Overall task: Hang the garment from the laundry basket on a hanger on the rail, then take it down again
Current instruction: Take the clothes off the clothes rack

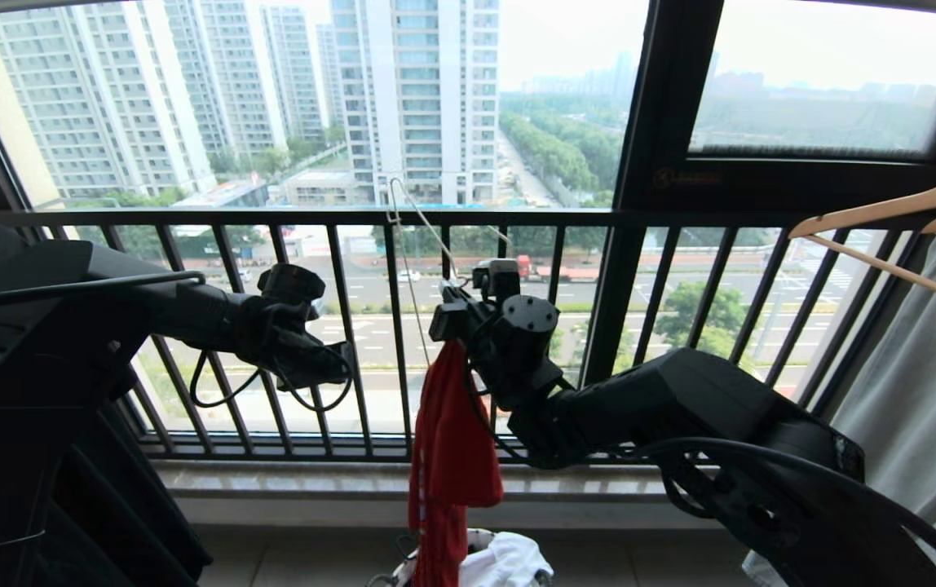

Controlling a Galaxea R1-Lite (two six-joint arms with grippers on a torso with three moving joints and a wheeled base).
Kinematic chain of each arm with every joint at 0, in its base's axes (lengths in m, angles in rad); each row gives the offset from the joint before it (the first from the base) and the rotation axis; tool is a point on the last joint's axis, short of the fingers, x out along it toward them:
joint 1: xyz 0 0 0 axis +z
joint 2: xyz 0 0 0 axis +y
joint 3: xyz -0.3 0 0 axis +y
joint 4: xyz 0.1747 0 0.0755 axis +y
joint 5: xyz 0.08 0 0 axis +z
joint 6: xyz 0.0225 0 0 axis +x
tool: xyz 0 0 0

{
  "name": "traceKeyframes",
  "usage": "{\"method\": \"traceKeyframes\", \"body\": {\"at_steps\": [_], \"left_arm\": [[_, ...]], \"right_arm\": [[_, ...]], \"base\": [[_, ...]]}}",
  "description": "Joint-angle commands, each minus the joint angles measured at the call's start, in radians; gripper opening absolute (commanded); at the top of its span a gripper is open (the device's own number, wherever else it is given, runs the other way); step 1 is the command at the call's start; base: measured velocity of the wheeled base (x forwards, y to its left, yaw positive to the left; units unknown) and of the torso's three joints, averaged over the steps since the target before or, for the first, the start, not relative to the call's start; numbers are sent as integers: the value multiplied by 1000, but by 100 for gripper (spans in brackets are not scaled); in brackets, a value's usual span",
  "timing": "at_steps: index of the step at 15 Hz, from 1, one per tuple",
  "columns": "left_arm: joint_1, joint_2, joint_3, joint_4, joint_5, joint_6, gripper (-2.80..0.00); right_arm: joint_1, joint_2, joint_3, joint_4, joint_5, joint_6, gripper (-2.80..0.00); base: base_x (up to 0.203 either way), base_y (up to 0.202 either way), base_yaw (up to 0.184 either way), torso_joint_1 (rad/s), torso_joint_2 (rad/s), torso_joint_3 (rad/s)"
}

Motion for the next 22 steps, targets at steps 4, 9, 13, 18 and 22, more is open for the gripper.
{"method": "traceKeyframes", "body": {"at_steps": [4,9,13,18,22], "left_arm": [[-15,-30,21,34,-143,-30,-280],[-86,-63,68,70,-228,-38,-280],[-122,-103,156,-12,-227,-34,0],[-143,-199,376,-358,-269,-38,0],[-162,-216,513,-628,-284,-37,0]], "right_arm": [[7,22,-29,-3,-24,-19,-280],[7,-29,35,23,-23,-19,-280],[15,-115,138,111,-21,-12,-280],[49,-183,157,256,-20,68,-280],[76,-238,154,431,-20,138,-280]], "base": [[0,0,0,0,0,0],[0,0,0,0,0,0],[0,0,0,0,0,0],[0,0,0,0,0,0],[0,0,0,0,0,0]]}}
